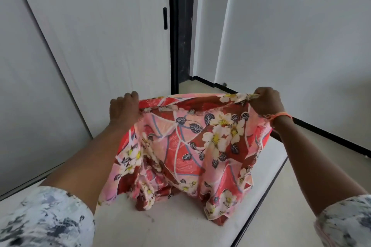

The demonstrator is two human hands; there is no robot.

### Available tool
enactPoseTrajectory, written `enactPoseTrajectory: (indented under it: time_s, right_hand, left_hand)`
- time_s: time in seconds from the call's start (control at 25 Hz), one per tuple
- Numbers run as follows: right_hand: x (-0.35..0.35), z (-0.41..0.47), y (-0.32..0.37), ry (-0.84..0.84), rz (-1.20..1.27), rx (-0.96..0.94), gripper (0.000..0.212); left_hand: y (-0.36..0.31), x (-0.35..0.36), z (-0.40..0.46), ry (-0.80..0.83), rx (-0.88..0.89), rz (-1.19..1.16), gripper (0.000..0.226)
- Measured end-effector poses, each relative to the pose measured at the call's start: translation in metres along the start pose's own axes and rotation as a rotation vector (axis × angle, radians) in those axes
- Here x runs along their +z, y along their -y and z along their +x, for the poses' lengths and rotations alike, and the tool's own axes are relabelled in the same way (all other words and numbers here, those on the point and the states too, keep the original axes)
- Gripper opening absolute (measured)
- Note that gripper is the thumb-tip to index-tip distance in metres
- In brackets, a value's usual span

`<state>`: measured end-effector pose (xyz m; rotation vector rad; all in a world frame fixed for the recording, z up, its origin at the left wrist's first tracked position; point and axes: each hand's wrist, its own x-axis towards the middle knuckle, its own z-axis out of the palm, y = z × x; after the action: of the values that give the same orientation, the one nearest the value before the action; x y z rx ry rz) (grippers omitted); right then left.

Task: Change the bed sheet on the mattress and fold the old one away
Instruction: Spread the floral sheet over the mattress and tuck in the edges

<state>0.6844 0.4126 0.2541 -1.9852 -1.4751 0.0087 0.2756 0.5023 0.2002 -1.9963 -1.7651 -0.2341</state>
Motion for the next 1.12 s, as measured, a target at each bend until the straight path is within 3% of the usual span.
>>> enactPoseTrajectory:
  time_s: [0.04,0.12,0.2,0.24,0.32,0.4,0.48,0.6,0.72,0.76,0.8,0.92,1.04,1.12]
  right_hand:
    - [0.000,-0.003,0.003,0.055,0.050,0.039,0.021]
    - [0.002,-0.017,0.016,0.379,0.166,0.077,0.025]
    - [0.012,-0.041,0.027,0.747,0.291,0.115,0.031]
    - [0.017,-0.048,0.031,0.839,0.367,0.143,0.034]
    - [0.025,-0.063,0.049,0.907,0.523,0.187,0.037]
    - [0.039,-0.078,0.068,0.876,0.609,0.234,0.040]
    - [0.063,-0.101,0.077,0.874,0.618,0.195,0.035]
    - [0.100,-0.152,0.077,1.005,0.544,0.126,0.018]
    - [0.168,-0.234,0.079,1.353,0.350,-0.030,0.013]
    - [0.182,-0.265,0.080,1.407,0.282,-0.021,0.025]
    - [0.185,-0.303,0.096,1.482,0.258,-0.019,0.036]
    - [0.168,-0.389,0.150,1.651,0.320,-0.217,0.022]
    - [0.136,-0.459,0.191,1.938,0.372,-0.313,0.045]
    - [0.132,-0.490,0.211,2.084,0.270,-0.439,0.038]
  left_hand:
    - [0.004,-0.002,-0.005,0.091,-0.129,-0.099,0.039]
    - [0.004,0.014,-0.010,0.254,-0.484,-0.366,0.058]
    - [-0.007,0.016,-0.018,0.572,-0.857,-0.836,0.080]
    - [-0.017,0.014,-0.021,0.767,-0.932,-1.106,0.079]
    - [-0.043,-0.012,-0.043,1.130,-0.832,-1.488,0.072]
    - [-0.079,-0.049,-0.085,1.281,-0.653,-1.684,0.086]
    - [-0.111,-0.069,-0.132,1.345,-0.584,-1.811,0.107]
    - [-0.125,-0.069,-0.204,1.153,-0.892,-2.065,0.090]
    - [-0.106,-0.070,-0.270,0.941,-1.282,-2.041,0.076]
    - [-0.097,-0.070,-0.292,0.850,-1.395,-2.007,0.074]
    - [-0.086,-0.072,-0.316,0.776,-1.493,-1.948,0.071]
    - [-0.042,-0.059,-0.393,0.625,-1.646,-1.649,0.050]
    - [0.007,-0.057,-0.478,0.312,-1.813,-1.313,0.043]
    - [0.032,-0.065,-0.528,0.142,-1.875,-1.257,0.034]
